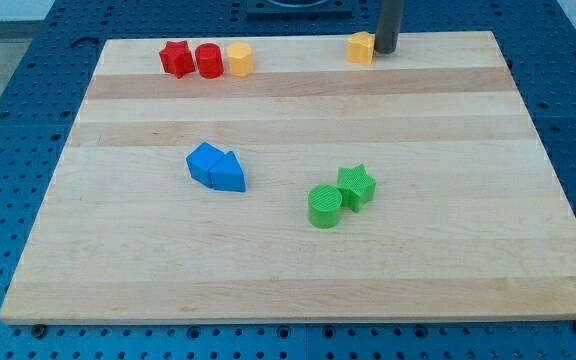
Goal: Slide the yellow heart towards right side of the yellow hexagon
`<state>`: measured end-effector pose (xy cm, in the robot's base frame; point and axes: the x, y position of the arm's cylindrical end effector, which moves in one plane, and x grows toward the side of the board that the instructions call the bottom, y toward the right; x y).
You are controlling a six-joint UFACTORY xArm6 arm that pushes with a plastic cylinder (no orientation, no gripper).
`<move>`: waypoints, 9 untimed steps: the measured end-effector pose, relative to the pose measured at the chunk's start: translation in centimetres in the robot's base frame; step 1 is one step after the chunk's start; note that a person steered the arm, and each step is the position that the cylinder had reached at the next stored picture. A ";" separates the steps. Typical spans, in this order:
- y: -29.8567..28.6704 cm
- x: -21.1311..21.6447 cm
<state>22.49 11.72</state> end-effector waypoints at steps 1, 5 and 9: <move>-3.9 0.0; -10.3 0.5; -13.5 2.7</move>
